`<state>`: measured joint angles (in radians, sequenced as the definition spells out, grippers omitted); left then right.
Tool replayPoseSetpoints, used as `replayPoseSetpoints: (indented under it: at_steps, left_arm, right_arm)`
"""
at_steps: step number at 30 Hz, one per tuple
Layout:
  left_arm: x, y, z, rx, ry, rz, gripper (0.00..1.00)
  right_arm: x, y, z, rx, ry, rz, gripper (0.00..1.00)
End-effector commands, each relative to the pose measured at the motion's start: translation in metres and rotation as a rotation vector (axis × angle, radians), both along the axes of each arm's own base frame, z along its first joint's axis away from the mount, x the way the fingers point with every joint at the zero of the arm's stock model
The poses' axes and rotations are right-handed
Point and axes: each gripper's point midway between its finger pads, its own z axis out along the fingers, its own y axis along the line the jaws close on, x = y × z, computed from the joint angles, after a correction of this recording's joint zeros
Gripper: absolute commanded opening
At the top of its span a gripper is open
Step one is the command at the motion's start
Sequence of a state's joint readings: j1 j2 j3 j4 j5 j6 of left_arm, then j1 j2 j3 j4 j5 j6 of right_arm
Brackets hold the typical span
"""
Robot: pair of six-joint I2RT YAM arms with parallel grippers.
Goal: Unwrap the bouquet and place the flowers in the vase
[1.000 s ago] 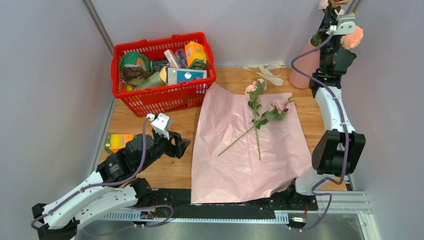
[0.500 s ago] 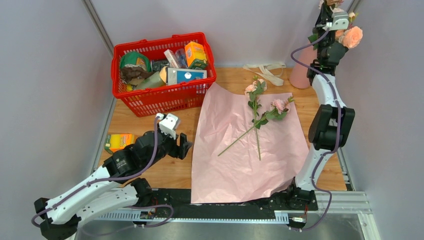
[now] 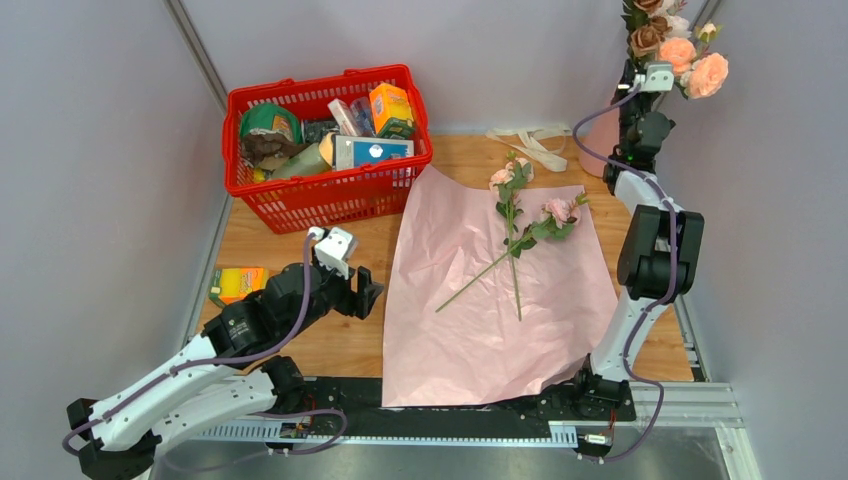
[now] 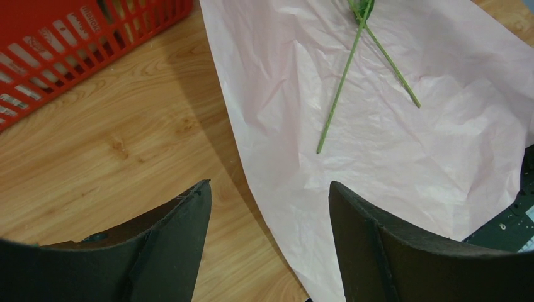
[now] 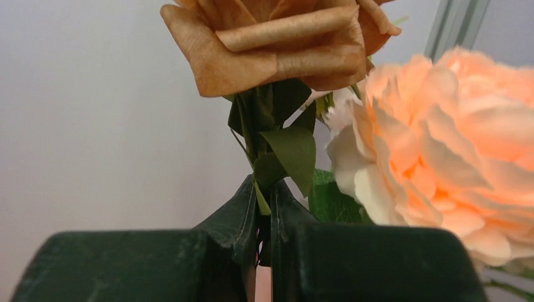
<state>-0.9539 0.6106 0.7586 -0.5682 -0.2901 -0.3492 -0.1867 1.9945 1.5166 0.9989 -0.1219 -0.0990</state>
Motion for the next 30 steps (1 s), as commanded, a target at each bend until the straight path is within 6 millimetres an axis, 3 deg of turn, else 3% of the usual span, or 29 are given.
replayPoseSetpoints:
  at_steps: [1, 5, 9, 12, 14, 19, 21, 25, 30]
  left_arm:
    - [0.001, 0.001, 0.016, -0.013, -0.038, -0.01, 0.77]
    - [0.0, 0.0, 0.016, -0.015, -0.037, -0.015, 0.77]
    - [0.0, 0.001, 0.017, -0.018, -0.04, -0.013, 0.77]
    - [0.0, 0.0, 0.017, -0.02, -0.037, -0.015, 0.77]
    - [0.0, 0.001, 0.018, -0.023, -0.041, -0.012, 0.77]
    - [0.0, 0.004, 0.02, -0.026, -0.053, 0.0, 0.77]
    - [0.0, 0.005, 0.021, -0.031, -0.059, 0.001, 0.77]
    - [0.001, 0.007, 0.023, -0.029, -0.067, 0.01, 0.78]
    - [0.0, 0.008, 0.024, -0.039, -0.07, 0.009, 0.78]
  right_arm:
    - [-0.018, -0.012, 0.017, 0.05, -0.02, -0.059, 0.01]
    - [-0.01, -0.027, -0.002, 0.126, 0.075, -0.123, 0.16]
    - [-0.007, -0.018, -0.002, 0.158, 0.176, -0.111, 0.36]
    - [-0.013, -0.009, -0.001, 0.202, 0.252, -0.096, 0.57]
    - [-0.02, 0.0, -0.006, 0.248, 0.312, -0.065, 0.64]
    - [-0.03, 0.006, -0.024, 0.322, 0.445, -0.098, 0.73]
    - [-0.034, 0.001, -0.028, 0.375, 0.486, -0.129, 0.74]
    - [-0.044, 0.012, -0.029, 0.434, 0.557, -0.102, 0.75]
    - [-0.056, 0.027, -0.005, 0.417, 0.548, -0.092, 0.76]
